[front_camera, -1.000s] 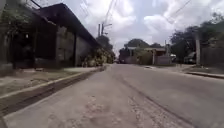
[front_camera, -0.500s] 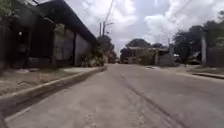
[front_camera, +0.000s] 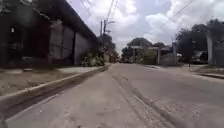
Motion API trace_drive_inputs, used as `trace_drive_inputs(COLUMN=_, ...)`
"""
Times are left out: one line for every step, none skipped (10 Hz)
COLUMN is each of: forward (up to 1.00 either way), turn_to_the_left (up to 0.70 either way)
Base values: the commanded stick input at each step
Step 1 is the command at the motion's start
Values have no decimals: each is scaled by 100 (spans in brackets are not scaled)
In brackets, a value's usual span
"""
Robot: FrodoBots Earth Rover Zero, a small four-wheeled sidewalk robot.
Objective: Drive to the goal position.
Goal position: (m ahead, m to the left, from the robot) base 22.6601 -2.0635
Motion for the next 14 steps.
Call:
trace_drive_inputs(forward=78, turn_to_the_left=0)
trace_drive_inputs(forward=78, turn_to_the_left=0)
trace_drive_inputs(forward=78, turn_to_the_left=0)
trace_drive_inputs(forward=78, turn_to_the_left=0)
trace_drive_inputs(forward=78, turn_to_the_left=0)
trace_drive_inputs(forward=78, turn_to_the_left=0)
trace_drive_inputs(forward=78, turn_to_the_left=0)
trace_drive_inputs(forward=78, turn_to_the_left=0)
trace_drive_inputs(forward=78, turn_to_the_left=0)
trace_drive_inputs(forward=78, turn_to_the_left=0)
trace_drive_inputs(forward=78, turn_to_the_left=0)
trace_drive_inputs(forward=78, turn_to_the_left=0)
trace_drive_inputs(forward=78, turn_to_the_left=0)
trace_drive_inputs(forward=80, turn_to_the_left=0)
